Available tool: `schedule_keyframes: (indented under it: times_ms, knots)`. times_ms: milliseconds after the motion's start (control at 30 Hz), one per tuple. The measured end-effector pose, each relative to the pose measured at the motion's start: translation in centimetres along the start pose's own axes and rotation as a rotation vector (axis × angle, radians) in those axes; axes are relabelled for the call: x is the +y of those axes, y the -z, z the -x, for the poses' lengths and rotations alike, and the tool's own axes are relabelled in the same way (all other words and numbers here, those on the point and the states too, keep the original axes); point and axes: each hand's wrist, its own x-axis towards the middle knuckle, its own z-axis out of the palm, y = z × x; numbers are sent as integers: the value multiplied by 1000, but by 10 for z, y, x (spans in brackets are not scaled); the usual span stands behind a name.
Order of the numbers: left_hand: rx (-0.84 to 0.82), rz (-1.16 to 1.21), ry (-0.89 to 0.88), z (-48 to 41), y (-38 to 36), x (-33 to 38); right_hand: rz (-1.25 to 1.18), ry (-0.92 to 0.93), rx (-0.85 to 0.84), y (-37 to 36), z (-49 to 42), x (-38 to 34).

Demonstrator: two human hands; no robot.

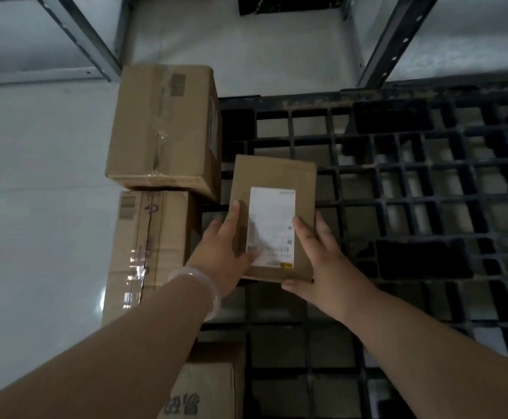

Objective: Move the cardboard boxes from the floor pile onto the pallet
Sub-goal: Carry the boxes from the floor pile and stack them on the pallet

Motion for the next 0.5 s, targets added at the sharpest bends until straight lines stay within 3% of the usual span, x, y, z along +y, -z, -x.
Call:
schedule_keyframes:
  times_ms: [133,233,333,500]
  knots:
    - [93,-271,-203,42,-12,-9,237,104,188,-17,34,-2]
    - [-21,-537,-314,74,-28,-24,425,171,136,-32,53,2]
    - [-112,-660,-312,78,-35,-30,485,132,56,-35,51,5]
    - [-14,-722,-248,45,-25,-15,500,72,55,-16,17,-14]
